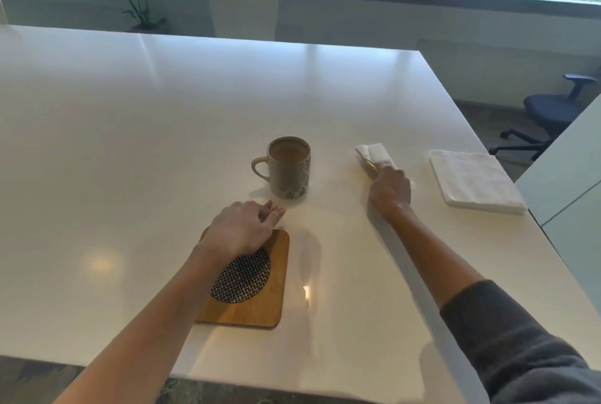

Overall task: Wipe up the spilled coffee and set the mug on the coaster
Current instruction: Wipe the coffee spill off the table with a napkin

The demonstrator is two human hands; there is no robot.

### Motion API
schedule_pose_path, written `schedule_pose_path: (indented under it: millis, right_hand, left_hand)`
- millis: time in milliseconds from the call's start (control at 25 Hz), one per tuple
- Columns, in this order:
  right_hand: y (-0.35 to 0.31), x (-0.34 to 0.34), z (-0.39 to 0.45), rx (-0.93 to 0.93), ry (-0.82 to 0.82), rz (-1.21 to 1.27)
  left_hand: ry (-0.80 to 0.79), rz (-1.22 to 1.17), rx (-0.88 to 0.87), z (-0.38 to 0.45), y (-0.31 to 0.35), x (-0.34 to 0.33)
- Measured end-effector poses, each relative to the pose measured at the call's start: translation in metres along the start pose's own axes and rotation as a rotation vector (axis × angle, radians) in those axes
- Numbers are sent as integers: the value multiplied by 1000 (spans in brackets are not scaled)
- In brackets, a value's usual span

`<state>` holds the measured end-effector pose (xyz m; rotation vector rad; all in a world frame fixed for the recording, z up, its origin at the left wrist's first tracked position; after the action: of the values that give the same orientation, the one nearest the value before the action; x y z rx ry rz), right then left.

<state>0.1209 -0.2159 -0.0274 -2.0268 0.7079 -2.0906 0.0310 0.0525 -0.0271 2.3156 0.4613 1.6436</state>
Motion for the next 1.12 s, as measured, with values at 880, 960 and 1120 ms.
schedule_pose_path:
  millis: [880, 960, 1120]
  right_hand:
    - [-42, -26, -110, 357, -158, -179]
    - [-36, -25, -131, 397, -182, -170]
    - [-24, -19, -168, 471, -270, -145]
  left_hand:
    - [-32, -36, -56, -10, 6, 1]
    - [-34, -47, -59, -11, 6, 1]
    - [-52, -33, -39, -11, 4, 1]
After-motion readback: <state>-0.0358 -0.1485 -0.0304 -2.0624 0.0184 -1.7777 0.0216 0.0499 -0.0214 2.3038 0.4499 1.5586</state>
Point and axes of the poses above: each hand's wrist, its own z-axis towards the middle knuckle, its own x-axis out of the back of the hand, y = z × x, the point moved 2 cm from there along z, towards the middle knuckle, and after that the axes turned 9 degrees about -y, right-handed, at the moved point
